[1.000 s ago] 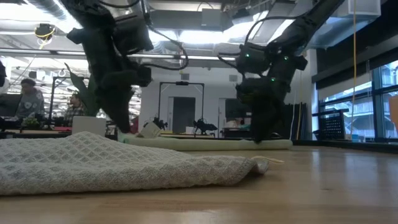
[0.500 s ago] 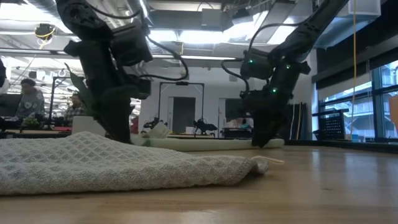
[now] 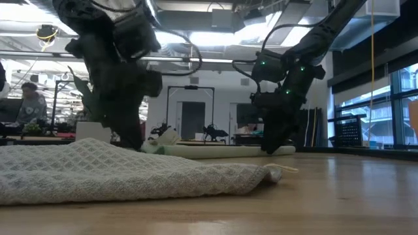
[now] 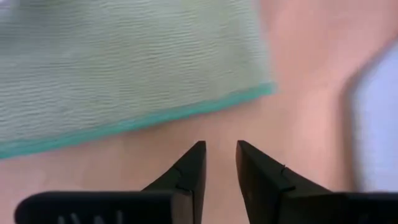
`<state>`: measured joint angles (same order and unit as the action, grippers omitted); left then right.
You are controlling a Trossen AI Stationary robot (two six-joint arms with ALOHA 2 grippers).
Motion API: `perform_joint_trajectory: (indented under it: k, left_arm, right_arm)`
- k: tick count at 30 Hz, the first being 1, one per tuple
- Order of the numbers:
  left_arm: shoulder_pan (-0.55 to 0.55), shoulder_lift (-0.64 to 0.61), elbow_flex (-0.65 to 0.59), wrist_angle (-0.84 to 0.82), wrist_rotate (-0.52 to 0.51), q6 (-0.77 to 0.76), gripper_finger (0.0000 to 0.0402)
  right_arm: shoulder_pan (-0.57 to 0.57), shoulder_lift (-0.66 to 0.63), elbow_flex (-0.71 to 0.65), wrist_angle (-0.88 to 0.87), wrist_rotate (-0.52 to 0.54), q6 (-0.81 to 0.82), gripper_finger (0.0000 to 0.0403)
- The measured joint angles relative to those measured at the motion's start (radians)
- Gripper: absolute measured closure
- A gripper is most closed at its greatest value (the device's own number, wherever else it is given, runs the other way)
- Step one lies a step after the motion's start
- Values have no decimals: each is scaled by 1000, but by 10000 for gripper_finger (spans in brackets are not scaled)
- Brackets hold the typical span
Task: Roll microfiber towels into tight, uniform cylinder then place into a basket
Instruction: Roll the green microfiber towel
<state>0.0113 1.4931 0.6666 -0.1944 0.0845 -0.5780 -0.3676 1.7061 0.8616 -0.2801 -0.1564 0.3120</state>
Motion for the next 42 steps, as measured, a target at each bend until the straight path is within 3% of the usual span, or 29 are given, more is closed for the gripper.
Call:
perform_joint_trajectory:
  k: [4,8,11,16,22,32,42]
  left_arm:
    - [-1,-88,0,-12,9,8,323]
    - [17,-139,2,-67,-208,37,323]
    - [48,-128,2,-74,-289,38,323]
    - [88,-45,0,-71,-320,57,323]
    - [90,58,1,-72,-293,47,323]
    - [-32,74,5,-59,-187,-46,323]
    - [-137,81,-1,53,-181,-105,323]
  right_arm:
    - [19,0,0,0,-63,1,235]
    - [33,0,0,0,-63,37,235]
    - [38,0,0,2,-63,49,235]
    - [38,0,0,23,-63,49,235]
    - [38,0,0,42,-33,47,235]
    - [37,0,0,43,193,13,235]
    - [37,0,0,92,209,-31,235]
